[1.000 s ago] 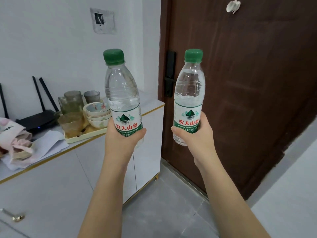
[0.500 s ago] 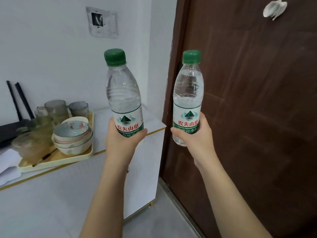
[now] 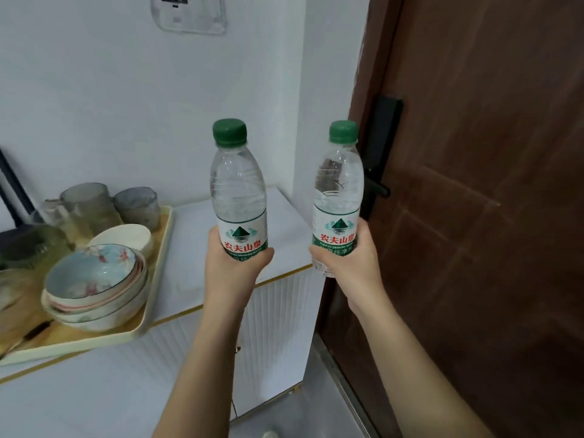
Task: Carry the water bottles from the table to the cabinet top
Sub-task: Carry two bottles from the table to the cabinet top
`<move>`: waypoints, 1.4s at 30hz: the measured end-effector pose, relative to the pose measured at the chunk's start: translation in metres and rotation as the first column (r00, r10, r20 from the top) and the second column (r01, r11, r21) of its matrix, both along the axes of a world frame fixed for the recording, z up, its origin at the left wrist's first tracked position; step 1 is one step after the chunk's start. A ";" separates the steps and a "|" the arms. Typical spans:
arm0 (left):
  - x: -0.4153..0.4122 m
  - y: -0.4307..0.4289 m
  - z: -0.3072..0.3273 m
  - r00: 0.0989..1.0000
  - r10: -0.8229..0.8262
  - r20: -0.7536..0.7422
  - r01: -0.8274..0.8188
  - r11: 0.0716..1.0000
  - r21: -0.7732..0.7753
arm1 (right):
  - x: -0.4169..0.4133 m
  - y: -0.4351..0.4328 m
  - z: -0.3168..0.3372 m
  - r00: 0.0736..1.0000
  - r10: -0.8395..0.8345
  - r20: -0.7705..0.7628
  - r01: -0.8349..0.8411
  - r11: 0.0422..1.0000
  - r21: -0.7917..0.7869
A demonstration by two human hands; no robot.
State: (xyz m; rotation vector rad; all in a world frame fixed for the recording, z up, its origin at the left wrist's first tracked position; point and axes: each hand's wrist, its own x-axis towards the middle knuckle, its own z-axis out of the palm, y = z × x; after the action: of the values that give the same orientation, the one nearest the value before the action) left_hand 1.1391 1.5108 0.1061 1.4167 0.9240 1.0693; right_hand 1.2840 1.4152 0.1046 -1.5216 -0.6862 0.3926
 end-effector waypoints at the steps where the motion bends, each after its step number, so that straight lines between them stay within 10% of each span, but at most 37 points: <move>1: 0.022 0.028 -0.006 1.000 0.013 -0.013 -0.013 1.000 -0.026 | 0.020 0.030 -0.005 1.000 -0.002 0.009 0.002 1.000 -0.027; 42: 0.117 0.149 -0.090 0.907 0.091 -0.412 -0.067 0.995 0.073 | 0.136 0.188 -0.107 0.957 0.209 0.203 -0.166 0.963 -0.210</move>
State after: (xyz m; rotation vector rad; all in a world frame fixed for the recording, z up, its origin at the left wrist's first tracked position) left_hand 1.2564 1.6598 0.0165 1.7048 1.2725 0.8701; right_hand 1.4198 1.6037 -0.0022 -1.7045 -0.9999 0.4449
